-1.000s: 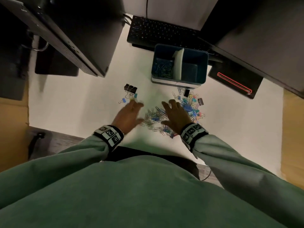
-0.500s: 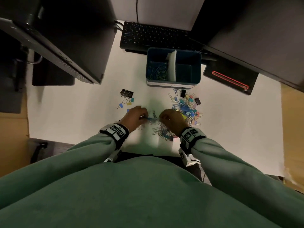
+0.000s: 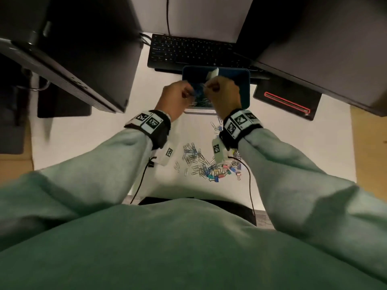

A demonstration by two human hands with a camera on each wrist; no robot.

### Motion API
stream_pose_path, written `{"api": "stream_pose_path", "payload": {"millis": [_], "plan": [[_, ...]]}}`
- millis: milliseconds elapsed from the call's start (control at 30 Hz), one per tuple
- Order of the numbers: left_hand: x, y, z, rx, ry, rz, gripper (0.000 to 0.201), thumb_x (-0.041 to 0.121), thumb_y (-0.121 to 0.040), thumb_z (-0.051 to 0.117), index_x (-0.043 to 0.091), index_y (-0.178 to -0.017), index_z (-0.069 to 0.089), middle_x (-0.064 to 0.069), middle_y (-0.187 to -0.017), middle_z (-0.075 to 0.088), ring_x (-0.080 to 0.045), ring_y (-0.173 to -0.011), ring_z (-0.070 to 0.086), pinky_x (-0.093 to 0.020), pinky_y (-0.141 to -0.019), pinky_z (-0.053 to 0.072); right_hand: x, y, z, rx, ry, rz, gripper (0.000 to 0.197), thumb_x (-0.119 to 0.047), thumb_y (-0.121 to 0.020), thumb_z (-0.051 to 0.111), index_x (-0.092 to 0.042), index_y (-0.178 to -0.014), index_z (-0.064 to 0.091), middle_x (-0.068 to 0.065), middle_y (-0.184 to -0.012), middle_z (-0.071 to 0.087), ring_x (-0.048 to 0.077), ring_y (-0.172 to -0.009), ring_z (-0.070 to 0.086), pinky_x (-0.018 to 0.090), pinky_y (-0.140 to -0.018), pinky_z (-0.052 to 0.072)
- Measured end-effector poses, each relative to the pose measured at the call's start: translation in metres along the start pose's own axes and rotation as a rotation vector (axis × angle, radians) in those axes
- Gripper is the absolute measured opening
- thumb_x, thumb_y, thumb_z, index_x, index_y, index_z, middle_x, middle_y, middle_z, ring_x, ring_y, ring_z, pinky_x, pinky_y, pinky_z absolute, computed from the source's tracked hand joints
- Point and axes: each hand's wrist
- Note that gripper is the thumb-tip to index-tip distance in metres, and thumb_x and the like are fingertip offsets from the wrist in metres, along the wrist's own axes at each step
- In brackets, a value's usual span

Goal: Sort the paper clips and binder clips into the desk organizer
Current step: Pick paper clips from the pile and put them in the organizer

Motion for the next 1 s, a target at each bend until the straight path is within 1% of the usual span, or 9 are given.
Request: {"api": "stream_pose_path", "payload": {"millis": [100, 200, 333, 433, 500, 600, 700, 867, 1000], "plan": [[-0.010, 0.011, 0.006, -0.020, -0.132, 0.094, 0.030, 0.010, -0.084, 0.068, 0.013, -0.113, 0.063, -0.008, -0.114, 0.057, -0.017, -0.097, 0.059, -0.021, -0.086, 0.045, 0.011, 0.013, 0.001, -0.090, 0.164, -0.068, 0.022, -0.014, -0.086, 0.066, -0.011, -0.108, 0.064, 0.008, -0.105, 0.065, 0.017, -0.088, 0.063, 0.026, -0.082, 0.053], [-0.030, 0.049, 0.009, -0.039, -0.168, 0.165, 0.035, 0.015, -0.084, 0.071, 0.017, -0.117, 0.059, -0.004, -0.117, 0.050, -0.012, -0.094, 0.055, -0.025, -0.085, 0.048, 0.035, 0.055, 0.000, -0.130, 0.321, -0.245, 0.027, -0.020, -0.087, 0.067, -0.012, -0.111, 0.059, 0.007, -0.114, 0.056, 0.017, -0.091, 0.060, 0.028, -0.080, 0.053], [-0.073, 0.100, 0.038, -0.478, -0.452, 0.121, 0.087, 0.036, -0.071, 0.081, 0.027, -0.143, 0.034, -0.006, -0.140, 0.032, -0.021, -0.119, 0.044, -0.036, -0.103, 0.044, 0.074, 0.119, 0.013, -0.518, 0.587, -0.264, 0.036, -0.028, -0.083, 0.072, -0.014, -0.111, 0.054, 0.007, -0.111, 0.055, 0.022, -0.095, 0.057, 0.036, -0.079, 0.054], [-0.095, 0.110, 0.062, -0.567, -0.649, 0.192, 0.107, 0.041, -0.064, 0.084, 0.031, -0.149, 0.020, -0.012, -0.147, 0.022, -0.030, -0.127, 0.035, -0.041, -0.105, 0.040, 0.098, 0.143, 0.019, -0.653, 0.735, -0.271, 0.040, -0.025, -0.081, 0.073, -0.010, -0.112, 0.054, 0.011, -0.111, 0.055, 0.030, -0.100, 0.055, 0.041, -0.076, 0.051], [-0.095, 0.106, 0.070, -0.546, -0.626, 0.197, 0.096, 0.037, -0.067, 0.083, 0.029, -0.146, 0.029, -0.010, -0.143, 0.026, -0.029, -0.123, 0.036, -0.041, -0.102, 0.043, 0.108, 0.145, 0.013, -0.633, 0.721, -0.224, 0.035, -0.023, -0.081, 0.073, -0.011, -0.108, 0.055, 0.010, -0.110, 0.055, 0.030, -0.099, 0.056, 0.040, -0.076, 0.052], [-0.089, 0.098, 0.080, -0.548, -0.546, 0.212, 0.055, 0.020, -0.076, 0.077, 0.018, -0.126, 0.052, -0.009, -0.128, 0.039, -0.026, -0.112, 0.045, -0.042, -0.094, 0.049, 0.120, 0.142, -0.002, -0.590, 0.716, -0.209, 0.027, -0.019, -0.085, 0.065, -0.011, -0.109, 0.055, 0.011, -0.115, 0.055, 0.031, -0.103, 0.057, 0.042, -0.079, 0.052], [-0.091, 0.095, 0.086, -0.545, -0.572, 0.280, 0.026, 0.012, -0.084, 0.068, 0.011, -0.107, 0.055, -0.012, -0.111, 0.045, -0.027, -0.093, 0.051, -0.044, -0.082, 0.051, 0.123, 0.139, -0.011, -0.574, 0.742, -0.208, 0.033, -0.022, -0.086, 0.065, -0.012, -0.116, 0.055, 0.010, -0.121, 0.054, 0.029, -0.111, 0.054, 0.040, -0.089, 0.050], [-0.096, 0.096, 0.090, -0.499, -0.618, 0.289, 0.020, 0.017, -0.094, 0.056, 0.009, -0.112, 0.053, -0.014, -0.107, 0.050, -0.029, -0.082, 0.058, -0.038, -0.073, 0.051, 0.100, 0.147, 0.021, -0.594, 0.714, -0.250, 0.067, -0.034, -0.076, 0.077, -0.011, -0.129, 0.044, 0.011, -0.126, 0.048, 0.026, -0.112, 0.050, 0.039, -0.085, 0.053], [-0.092, 0.096, 0.077, -0.469, -0.545, 0.247, 0.016, 0.013, -0.092, 0.056, 0.007, -0.107, 0.057, -0.013, -0.102, 0.053, -0.030, -0.080, 0.060, -0.034, -0.069, 0.045, 0.096, 0.144, 0.050, -0.575, 0.724, -0.229, 0.047, -0.017, -0.080, 0.073, -0.008, -0.116, 0.046, 0.010, -0.116, 0.046, 0.029, -0.102, 0.053, 0.040, -0.069, 0.055]]}}
Point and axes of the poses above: each hand's wrist, its own y-axis away from the middle knuckle, its own z-axis out of the palm, x = y × z
